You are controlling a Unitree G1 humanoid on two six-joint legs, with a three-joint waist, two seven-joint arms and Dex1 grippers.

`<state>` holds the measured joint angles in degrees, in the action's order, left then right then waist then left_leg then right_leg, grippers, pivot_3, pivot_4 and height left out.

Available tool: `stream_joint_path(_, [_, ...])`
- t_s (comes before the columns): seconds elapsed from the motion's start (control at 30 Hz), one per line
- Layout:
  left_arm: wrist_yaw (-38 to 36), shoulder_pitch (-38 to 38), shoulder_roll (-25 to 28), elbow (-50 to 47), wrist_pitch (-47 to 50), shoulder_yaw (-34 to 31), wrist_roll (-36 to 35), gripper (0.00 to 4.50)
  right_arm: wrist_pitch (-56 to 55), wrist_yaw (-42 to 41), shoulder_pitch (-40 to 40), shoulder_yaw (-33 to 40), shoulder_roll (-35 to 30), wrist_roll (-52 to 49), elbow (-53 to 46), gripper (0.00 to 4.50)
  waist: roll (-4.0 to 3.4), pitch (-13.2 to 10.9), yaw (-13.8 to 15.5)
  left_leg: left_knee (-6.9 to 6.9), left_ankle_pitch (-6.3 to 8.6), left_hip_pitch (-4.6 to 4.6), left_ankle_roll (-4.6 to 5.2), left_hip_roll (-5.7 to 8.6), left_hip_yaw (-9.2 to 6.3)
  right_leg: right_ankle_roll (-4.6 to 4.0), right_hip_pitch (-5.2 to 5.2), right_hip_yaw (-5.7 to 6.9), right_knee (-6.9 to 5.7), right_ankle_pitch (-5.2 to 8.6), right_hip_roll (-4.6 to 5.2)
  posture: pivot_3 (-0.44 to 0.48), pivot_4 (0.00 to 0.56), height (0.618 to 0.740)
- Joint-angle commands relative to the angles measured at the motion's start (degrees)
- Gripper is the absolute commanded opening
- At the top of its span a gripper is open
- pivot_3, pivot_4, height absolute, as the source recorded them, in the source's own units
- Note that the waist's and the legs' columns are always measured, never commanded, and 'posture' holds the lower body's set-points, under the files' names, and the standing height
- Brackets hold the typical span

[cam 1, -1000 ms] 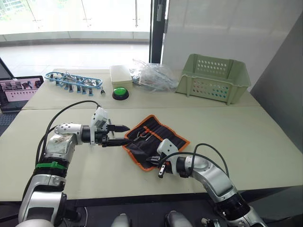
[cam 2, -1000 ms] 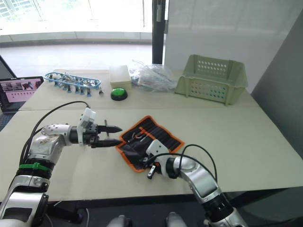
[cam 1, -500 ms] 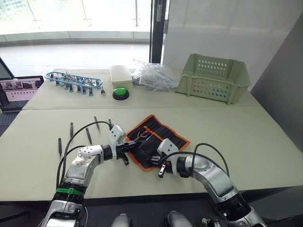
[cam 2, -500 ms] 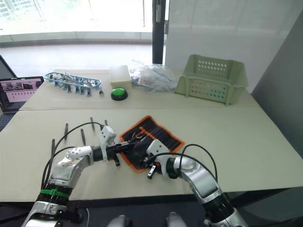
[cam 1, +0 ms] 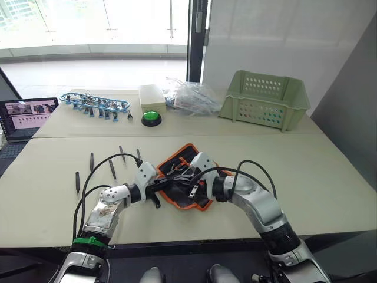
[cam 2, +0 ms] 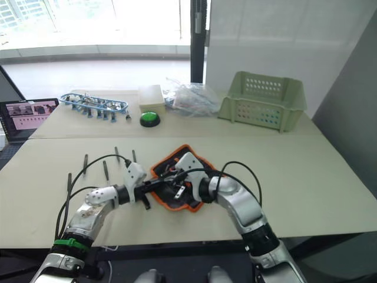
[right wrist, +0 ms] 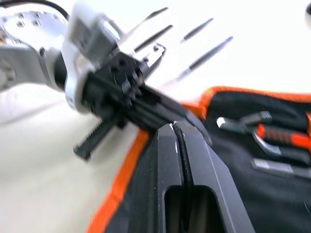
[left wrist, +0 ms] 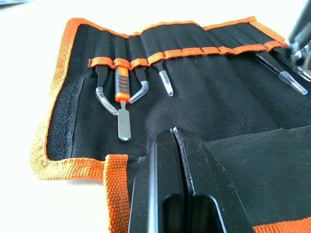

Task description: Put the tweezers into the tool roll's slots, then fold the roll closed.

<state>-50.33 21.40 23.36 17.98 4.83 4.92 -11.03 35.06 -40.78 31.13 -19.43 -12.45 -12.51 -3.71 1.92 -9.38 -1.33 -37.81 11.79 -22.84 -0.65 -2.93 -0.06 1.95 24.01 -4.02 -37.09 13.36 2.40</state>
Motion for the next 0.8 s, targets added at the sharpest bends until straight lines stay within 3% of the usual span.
stream_joint_path(0.03, [0.03,-1.65,-0.09,2.70,0.87,0.68,0.96,0.06,-4.82,0.97,1.64,-1.20,1.66,2.66,5.98,0.00,-0.01,0.02,0.19,0.00,0.00,-0.04,0.00,0.02,0.01,0.03,0.00,-0.01,0.02,0.02,0.02,0.000,0.150,0.725])
stream_joint_path(0.23, [0.00,-1.25,-0.16,2.39,-0.57,0.86,1.55,0.06,-5.94,3.00,2.63,-2.78,2.60,7.23,13.90,0.00,-0.03,0.02,0.25,0.00,0.00,-0.19,0.00,0.07,0.00,0.07,0.12,-0.04,0.02,0.03,0.05,0.000,0.150,0.725])
stream_joint_path(0.4, [0.12,-1.31,-0.13,2.16,-0.89,1.07,1.82,0.06,-4.10,2.94,1.26,-2.54,2.87,7.70,14.58,0.00,-0.11,0.07,0.13,0.02,0.00,-0.08,0.00,0.06,0.01,0.06,0.06,-0.04,0.01,0.05,0.05,0.000,0.150,0.725])
stream_joint_path(0.8, [0.57,-2.21,0.76,2.71,-2.59,1.15,2.63,0.06,11.07,1.76,-11.20,-4.05,-4.73,5.99,-5.52,0.00,-0.35,0.33,0.25,0.09,0.01,-0.08,-0.01,0.07,0.02,-0.04,0.06,-0.05,0.08,0.21,0.07,0.000,0.150,0.725])
